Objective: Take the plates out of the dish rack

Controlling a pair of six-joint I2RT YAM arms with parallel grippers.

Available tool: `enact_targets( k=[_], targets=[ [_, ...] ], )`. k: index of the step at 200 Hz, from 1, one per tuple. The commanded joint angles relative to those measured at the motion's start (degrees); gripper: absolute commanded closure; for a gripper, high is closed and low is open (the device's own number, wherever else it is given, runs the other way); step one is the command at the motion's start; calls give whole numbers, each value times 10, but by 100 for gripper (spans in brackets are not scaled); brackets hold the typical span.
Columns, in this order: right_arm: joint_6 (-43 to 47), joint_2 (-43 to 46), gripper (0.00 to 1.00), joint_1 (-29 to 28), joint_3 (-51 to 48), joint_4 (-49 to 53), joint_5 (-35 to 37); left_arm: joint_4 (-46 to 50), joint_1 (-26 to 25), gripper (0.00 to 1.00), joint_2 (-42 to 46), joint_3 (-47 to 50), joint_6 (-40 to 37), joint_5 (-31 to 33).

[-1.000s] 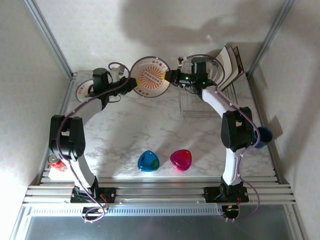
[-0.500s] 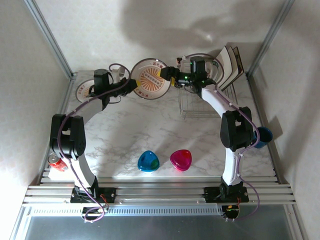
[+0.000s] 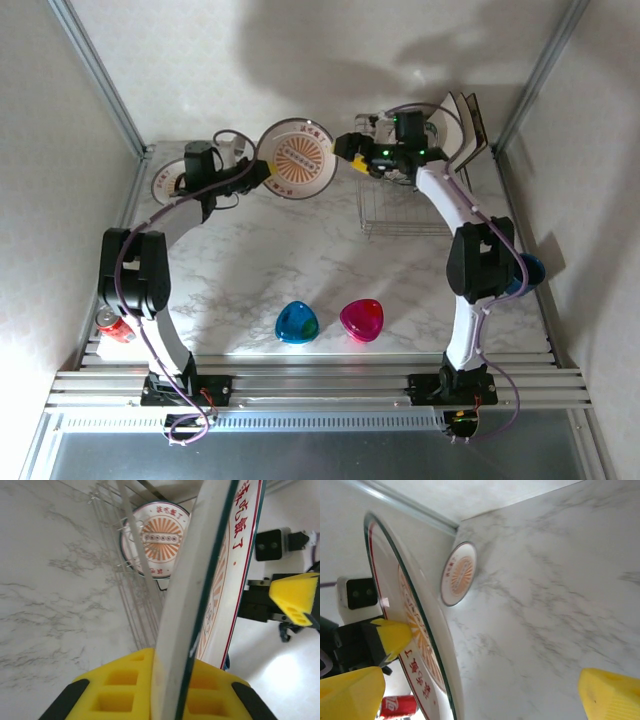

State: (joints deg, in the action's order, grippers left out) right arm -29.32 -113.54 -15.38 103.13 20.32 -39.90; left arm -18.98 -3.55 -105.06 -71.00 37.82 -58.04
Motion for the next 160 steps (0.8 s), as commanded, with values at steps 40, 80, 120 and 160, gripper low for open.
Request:
enact_targets(
  k=[40,80,120,160],
  targets=[
    [240,36,1,40,197,464,302,-105,58,100,49,56,67,75],
    [279,43,1,45,195,558,519,-125,89,100,78,89,91,133],
    [290,57,1,60,173,572,567,-152,138,100,130,161,125,217],
    [299,75,1,70,134,544,545,-170,174,100,176,231,156,286]
  ],
)
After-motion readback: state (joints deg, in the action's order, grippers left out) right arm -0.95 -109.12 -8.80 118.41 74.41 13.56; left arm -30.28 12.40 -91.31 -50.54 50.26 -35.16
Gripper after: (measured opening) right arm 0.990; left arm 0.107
